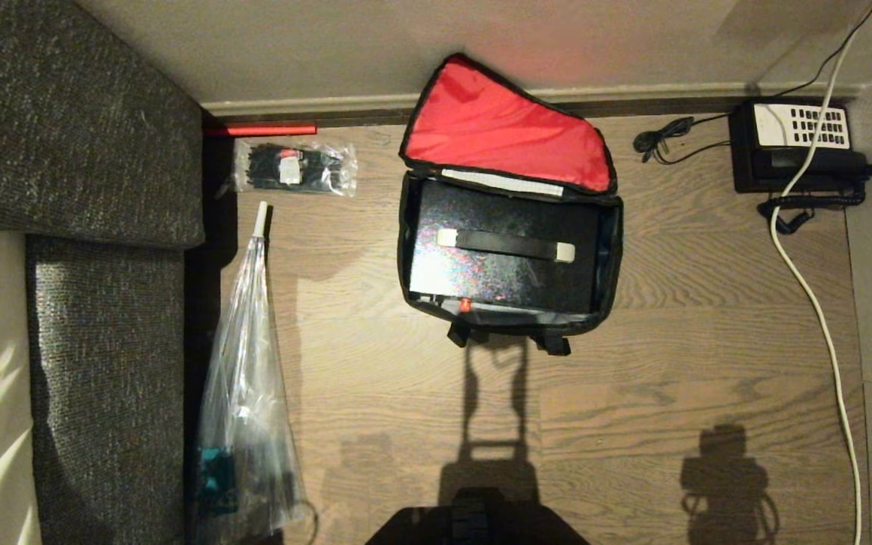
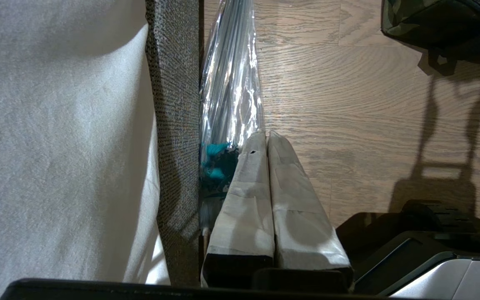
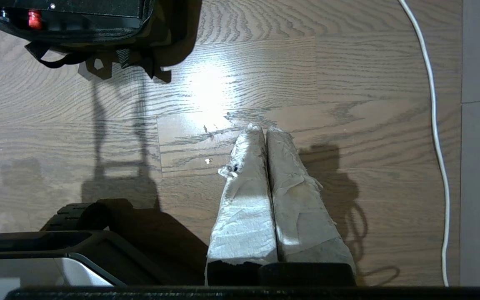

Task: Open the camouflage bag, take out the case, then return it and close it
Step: Lift the black box

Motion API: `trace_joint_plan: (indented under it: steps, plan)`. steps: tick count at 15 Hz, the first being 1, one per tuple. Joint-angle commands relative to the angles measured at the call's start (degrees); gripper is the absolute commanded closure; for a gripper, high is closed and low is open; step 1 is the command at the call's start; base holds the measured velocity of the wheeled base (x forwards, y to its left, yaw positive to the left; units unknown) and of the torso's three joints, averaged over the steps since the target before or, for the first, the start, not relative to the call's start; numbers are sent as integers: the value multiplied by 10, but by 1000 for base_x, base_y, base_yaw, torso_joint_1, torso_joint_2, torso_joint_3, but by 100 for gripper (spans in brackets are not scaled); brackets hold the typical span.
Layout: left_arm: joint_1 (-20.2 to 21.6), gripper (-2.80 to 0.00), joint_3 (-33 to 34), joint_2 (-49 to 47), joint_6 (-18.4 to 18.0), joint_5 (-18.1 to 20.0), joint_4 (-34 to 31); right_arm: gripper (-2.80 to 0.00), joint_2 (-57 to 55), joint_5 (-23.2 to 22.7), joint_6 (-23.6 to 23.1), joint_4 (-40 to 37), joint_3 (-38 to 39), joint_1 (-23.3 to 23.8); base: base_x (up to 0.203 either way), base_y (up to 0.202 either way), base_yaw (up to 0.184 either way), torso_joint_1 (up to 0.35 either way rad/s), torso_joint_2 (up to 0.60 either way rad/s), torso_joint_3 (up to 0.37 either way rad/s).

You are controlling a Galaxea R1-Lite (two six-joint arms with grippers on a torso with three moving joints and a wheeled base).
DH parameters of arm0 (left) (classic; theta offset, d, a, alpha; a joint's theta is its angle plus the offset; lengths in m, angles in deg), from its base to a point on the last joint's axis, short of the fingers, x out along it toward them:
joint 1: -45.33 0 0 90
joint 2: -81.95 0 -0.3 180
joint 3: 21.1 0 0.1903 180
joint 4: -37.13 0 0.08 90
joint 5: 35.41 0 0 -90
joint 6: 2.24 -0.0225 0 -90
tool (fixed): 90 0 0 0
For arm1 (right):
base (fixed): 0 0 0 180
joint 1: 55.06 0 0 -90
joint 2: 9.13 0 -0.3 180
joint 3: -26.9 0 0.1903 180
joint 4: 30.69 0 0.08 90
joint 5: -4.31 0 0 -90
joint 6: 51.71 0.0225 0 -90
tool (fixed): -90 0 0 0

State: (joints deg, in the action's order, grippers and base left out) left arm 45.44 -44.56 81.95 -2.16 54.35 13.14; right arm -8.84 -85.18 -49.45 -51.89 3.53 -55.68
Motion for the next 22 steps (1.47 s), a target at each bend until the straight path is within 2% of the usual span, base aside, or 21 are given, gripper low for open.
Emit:
trace_joint_plan:
  steps: [1, 8, 22]
  plan:
    - [0, 0, 0, 0, 1, 0, 0, 0, 6, 0, 0, 0, 8, 0, 0, 0, 0, 0, 0, 0]
    - [0, 0, 0, 0, 0, -1, 1, 0, 6, 0, 0, 0, 8, 0, 0, 0, 0, 0, -1, 20]
    - [0, 0, 0, 0, 0, -1, 1, 0, 6, 0, 0, 0, 8, -1, 0, 0, 0, 1, 1, 195]
